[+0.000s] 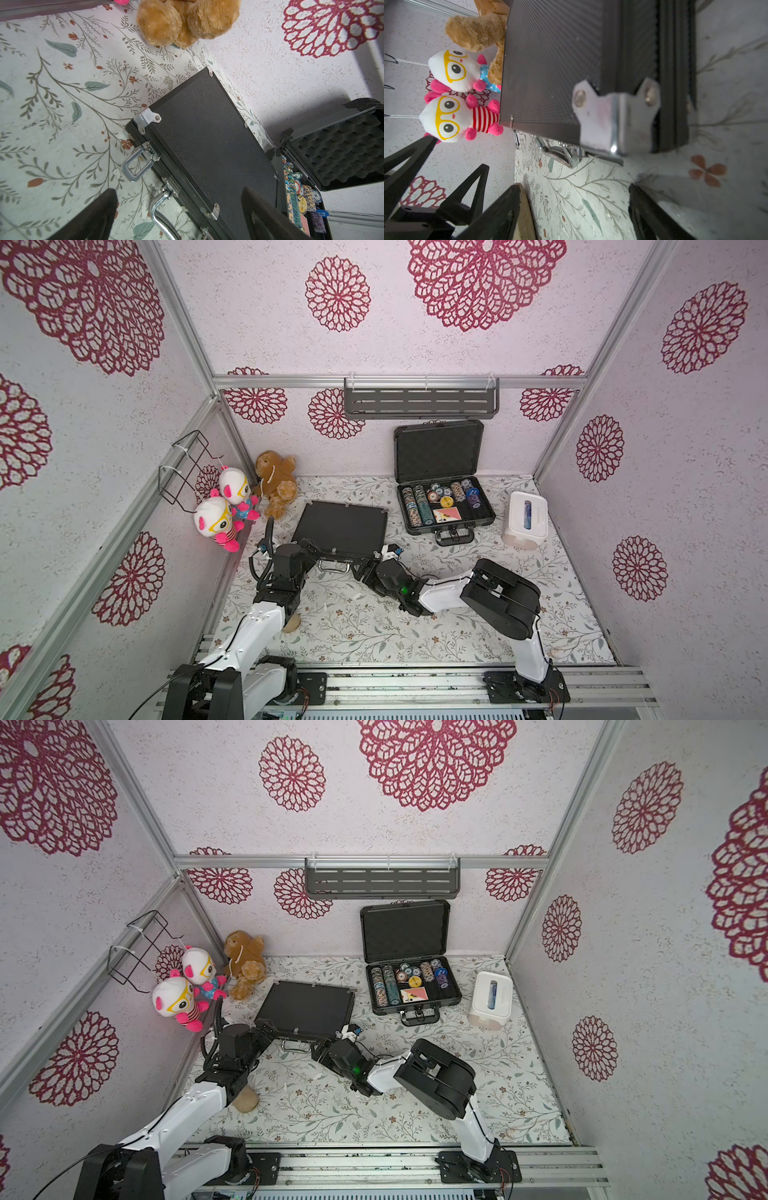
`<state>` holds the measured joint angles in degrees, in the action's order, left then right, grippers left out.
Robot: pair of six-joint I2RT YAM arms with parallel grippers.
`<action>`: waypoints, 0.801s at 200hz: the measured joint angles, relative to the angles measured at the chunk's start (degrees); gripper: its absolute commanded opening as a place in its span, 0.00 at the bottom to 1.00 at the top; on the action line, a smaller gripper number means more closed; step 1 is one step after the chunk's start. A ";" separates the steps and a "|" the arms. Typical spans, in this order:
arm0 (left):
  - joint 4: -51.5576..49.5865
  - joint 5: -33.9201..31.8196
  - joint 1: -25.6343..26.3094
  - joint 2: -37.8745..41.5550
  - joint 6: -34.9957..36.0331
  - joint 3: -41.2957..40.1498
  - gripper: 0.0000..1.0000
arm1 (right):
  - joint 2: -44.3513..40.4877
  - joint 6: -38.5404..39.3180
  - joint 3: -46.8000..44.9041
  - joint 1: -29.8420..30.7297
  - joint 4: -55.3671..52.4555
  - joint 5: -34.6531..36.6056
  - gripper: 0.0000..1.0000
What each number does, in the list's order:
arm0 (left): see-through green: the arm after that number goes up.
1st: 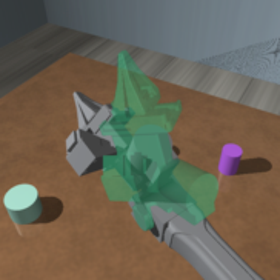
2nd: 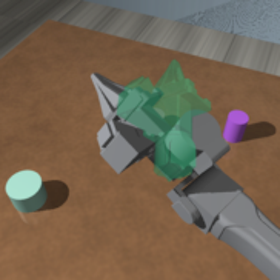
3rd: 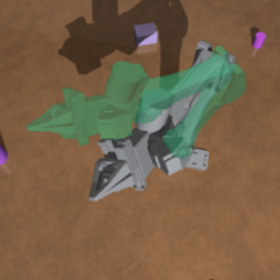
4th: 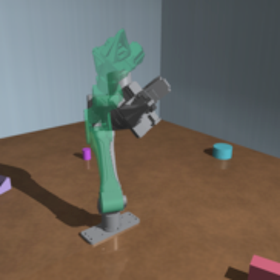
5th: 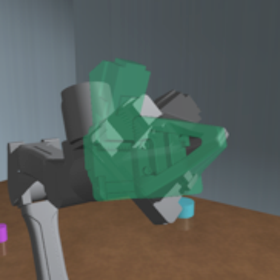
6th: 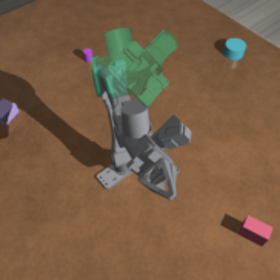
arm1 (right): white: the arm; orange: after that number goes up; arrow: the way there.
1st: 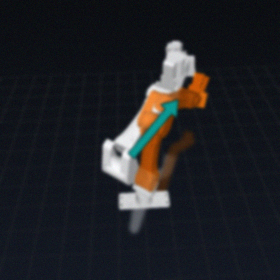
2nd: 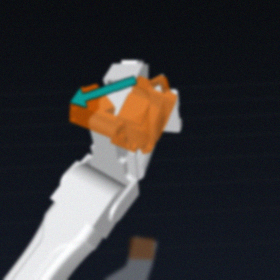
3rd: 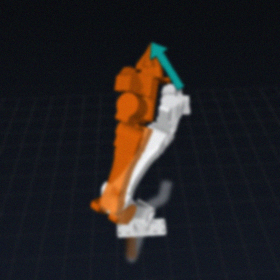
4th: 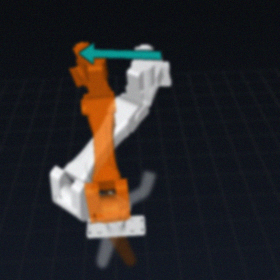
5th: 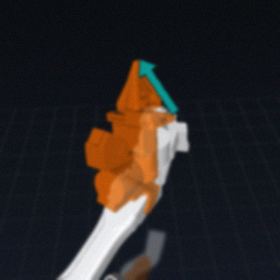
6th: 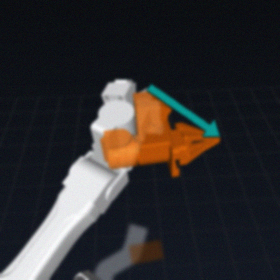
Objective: Open the poker set cases
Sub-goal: Open the case lid on the poker set case.
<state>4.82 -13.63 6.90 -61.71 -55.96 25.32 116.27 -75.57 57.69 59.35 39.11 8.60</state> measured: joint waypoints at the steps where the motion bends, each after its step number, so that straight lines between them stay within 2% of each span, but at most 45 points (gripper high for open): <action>1: -0.02 0.00 0.00 0.00 -0.02 0.00 0.97 | 0.04 0.00 0.04 0.00 0.07 0.02 0.84; 70: 0.00 0.07 -0.11 0.00 -0.04 0.00 0.97 | 1.51 0.22 0.50 -0.83 4.50 1.36 0.84; 160: 0.00 0.22 -0.22 0.00 -0.04 0.00 0.97 | 0.72 5.95 0.59 -0.85 3.76 2.78 0.84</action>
<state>4.82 -13.41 6.68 -61.71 -56.01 25.32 116.99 -69.63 58.28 58.50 42.87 11.38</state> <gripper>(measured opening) 0.973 0.834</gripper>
